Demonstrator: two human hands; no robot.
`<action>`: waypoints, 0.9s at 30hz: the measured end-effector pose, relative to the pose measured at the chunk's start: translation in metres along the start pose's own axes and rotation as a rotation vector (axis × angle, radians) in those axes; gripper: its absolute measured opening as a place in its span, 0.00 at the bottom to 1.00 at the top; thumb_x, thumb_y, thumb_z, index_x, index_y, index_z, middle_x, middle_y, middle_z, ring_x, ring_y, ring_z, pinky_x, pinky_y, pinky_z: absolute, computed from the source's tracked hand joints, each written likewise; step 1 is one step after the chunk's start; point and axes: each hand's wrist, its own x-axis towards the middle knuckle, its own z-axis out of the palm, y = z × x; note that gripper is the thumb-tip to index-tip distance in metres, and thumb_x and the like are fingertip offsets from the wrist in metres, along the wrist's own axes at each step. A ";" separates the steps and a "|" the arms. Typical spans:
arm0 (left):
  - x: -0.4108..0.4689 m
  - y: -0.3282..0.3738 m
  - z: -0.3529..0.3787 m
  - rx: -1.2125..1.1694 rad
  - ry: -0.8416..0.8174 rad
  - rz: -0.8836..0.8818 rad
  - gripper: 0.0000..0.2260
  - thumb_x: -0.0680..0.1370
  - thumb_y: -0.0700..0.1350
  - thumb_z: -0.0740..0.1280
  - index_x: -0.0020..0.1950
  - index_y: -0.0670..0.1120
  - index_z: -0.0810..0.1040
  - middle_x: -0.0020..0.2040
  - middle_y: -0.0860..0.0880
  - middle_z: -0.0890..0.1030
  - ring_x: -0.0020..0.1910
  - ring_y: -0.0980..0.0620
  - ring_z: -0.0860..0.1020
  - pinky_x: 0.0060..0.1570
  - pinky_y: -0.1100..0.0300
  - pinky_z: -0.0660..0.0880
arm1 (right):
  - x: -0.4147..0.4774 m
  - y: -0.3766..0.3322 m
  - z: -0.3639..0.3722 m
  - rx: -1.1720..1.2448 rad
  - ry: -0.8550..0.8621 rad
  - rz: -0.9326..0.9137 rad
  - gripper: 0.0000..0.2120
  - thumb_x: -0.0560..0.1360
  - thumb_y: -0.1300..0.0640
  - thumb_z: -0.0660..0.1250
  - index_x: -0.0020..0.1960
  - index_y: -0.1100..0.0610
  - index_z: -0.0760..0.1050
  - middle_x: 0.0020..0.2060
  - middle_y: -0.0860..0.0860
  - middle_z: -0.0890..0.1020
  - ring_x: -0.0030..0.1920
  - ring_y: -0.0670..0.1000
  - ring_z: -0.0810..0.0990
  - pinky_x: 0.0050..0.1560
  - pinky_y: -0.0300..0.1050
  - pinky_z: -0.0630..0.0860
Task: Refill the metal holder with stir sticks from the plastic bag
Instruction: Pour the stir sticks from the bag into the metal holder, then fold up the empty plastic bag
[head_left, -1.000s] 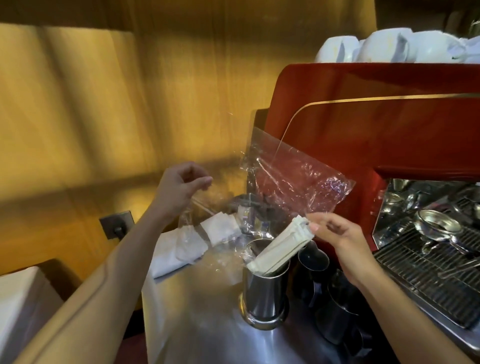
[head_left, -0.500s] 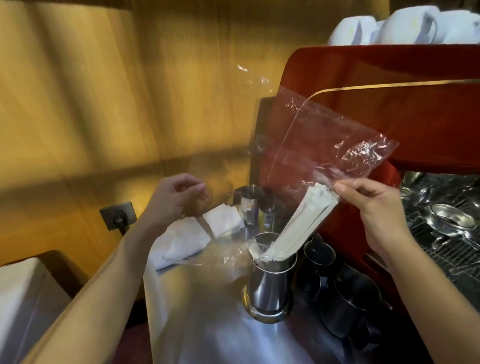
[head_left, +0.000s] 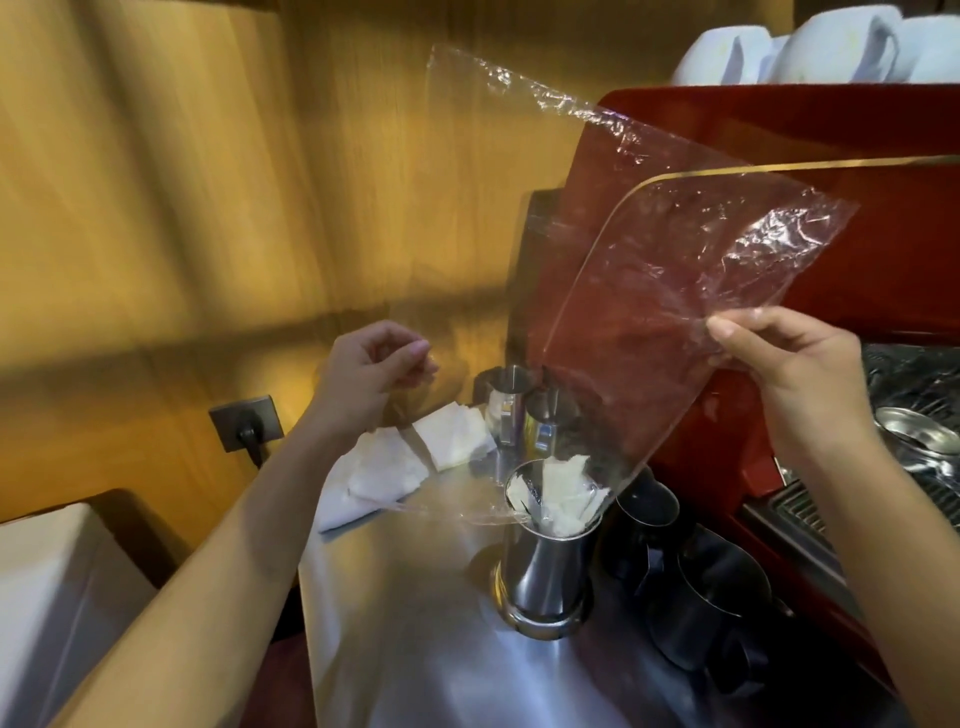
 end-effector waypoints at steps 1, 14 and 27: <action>-0.001 -0.001 0.001 -0.018 0.013 -0.015 0.06 0.76 0.38 0.66 0.41 0.46 0.79 0.32 0.52 0.84 0.35 0.54 0.82 0.38 0.63 0.80 | -0.002 0.001 0.002 0.016 -0.011 0.005 0.06 0.68 0.59 0.72 0.36 0.48 0.83 0.32 0.43 0.85 0.36 0.45 0.81 0.38 0.35 0.78; -0.017 -0.012 0.002 -0.149 0.050 -0.199 0.05 0.76 0.40 0.66 0.46 0.38 0.78 0.35 0.46 0.81 0.32 0.52 0.80 0.29 0.65 0.76 | -0.032 0.037 0.016 0.027 -0.085 0.247 0.02 0.68 0.58 0.71 0.39 0.53 0.82 0.33 0.48 0.85 0.39 0.48 0.82 0.47 0.48 0.76; -0.016 0.010 -0.012 -0.087 0.151 -0.122 0.04 0.75 0.42 0.68 0.41 0.47 0.81 0.31 0.50 0.84 0.30 0.53 0.82 0.29 0.63 0.79 | -0.002 0.014 0.032 0.113 -0.006 0.113 0.03 0.68 0.56 0.72 0.36 0.52 0.80 0.27 0.48 0.82 0.29 0.47 0.77 0.28 0.37 0.74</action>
